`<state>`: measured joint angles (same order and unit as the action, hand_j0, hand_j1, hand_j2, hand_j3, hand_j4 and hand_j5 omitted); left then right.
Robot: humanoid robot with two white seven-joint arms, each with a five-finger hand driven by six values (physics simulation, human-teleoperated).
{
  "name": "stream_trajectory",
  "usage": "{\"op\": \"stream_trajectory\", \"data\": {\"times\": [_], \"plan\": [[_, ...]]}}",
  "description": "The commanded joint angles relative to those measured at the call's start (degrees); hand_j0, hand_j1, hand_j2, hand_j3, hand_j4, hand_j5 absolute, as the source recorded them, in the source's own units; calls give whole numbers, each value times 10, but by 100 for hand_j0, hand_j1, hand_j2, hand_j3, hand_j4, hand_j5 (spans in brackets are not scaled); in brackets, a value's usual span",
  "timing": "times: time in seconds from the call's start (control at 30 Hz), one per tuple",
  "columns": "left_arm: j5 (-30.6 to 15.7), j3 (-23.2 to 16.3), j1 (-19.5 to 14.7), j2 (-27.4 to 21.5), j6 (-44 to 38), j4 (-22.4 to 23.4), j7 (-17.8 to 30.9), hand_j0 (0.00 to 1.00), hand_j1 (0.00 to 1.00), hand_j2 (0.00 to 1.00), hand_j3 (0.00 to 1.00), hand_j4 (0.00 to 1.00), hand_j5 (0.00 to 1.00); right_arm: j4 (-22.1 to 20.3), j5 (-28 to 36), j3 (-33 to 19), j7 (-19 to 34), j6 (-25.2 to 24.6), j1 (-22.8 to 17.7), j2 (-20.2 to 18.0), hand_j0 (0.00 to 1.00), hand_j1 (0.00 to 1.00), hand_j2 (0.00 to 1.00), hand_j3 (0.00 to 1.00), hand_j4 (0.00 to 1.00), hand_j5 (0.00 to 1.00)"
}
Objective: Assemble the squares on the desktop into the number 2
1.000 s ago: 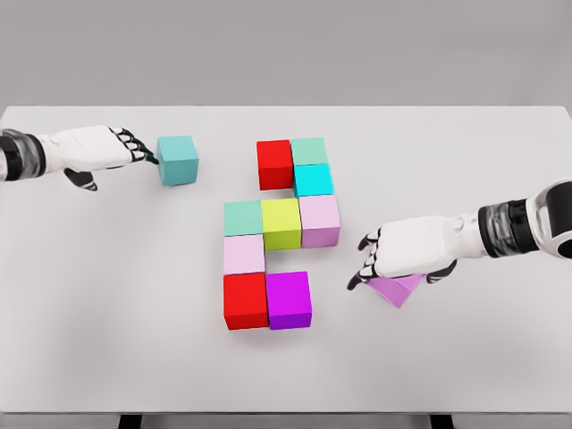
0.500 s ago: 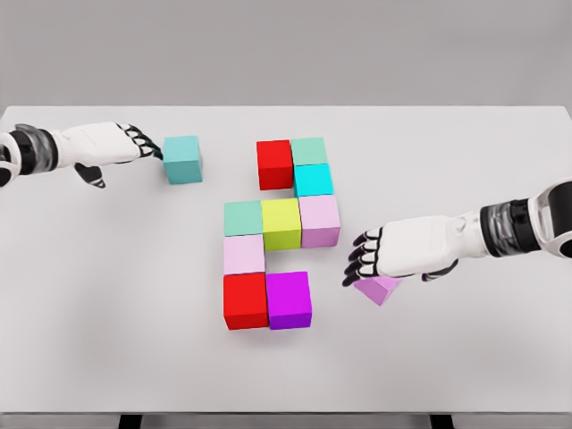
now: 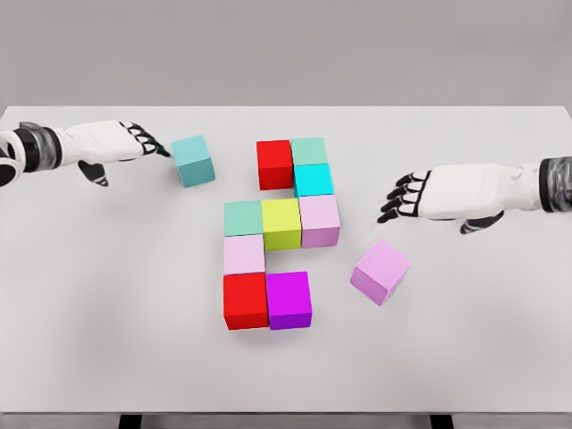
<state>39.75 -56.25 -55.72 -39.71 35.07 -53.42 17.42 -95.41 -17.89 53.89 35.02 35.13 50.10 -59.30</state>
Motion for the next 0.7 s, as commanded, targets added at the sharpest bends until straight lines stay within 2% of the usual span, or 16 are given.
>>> {"op": "stream_trajectory", "data": {"times": [0.0,0.23,0.4,0.47,0.67], "plan": [[-2,1,0,0,-1,14,0,100,100,100,100,100,100,36,-20,-5,0,-1,0,1,100,100,100,100,100,100],[-1,1,-12,14,-1,39,0,100,100,100,100,100,100,38,-89,2,0,-1,-1,3,100,100,100,100,100,100],[-1,1,-14,26,-1,39,0,100,100,100,100,100,100,9,-104,22,0,-1,-2,-3,100,100,100,100,100,100],[-1,1,-14,32,-1,39,0,100,100,100,100,100,100,12,-115,35,0,-1,-2,1,100,100,100,100,100,100],[-1,1,-16,43,-1,39,9,100,100,100,100,100,100,28,-119,29,0,-1,-1,-2,100,100,100,100,100,100]]}}
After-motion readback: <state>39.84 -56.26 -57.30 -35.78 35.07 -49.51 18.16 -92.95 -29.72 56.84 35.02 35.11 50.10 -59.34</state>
